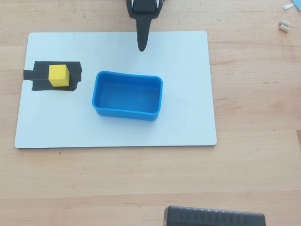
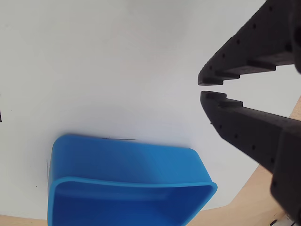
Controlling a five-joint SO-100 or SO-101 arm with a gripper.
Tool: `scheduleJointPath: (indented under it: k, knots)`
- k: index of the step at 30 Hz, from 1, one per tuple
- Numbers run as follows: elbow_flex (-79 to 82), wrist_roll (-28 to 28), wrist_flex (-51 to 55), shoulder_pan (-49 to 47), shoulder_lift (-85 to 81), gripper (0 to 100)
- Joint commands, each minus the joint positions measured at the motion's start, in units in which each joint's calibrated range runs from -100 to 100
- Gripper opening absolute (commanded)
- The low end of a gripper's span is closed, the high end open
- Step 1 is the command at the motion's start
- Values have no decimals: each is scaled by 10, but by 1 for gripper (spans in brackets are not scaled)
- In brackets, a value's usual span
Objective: Pick up yellow cube and drop it in the blue rectangular bin
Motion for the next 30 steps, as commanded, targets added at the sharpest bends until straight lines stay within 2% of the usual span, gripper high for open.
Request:
scheduleJointPath:
  k: [1,16,30]
  knots:
    - [-18,4,-3,30,-13,0]
    - [-65,13,9,40,9,0]
    - [-456,55,52,108,403,0]
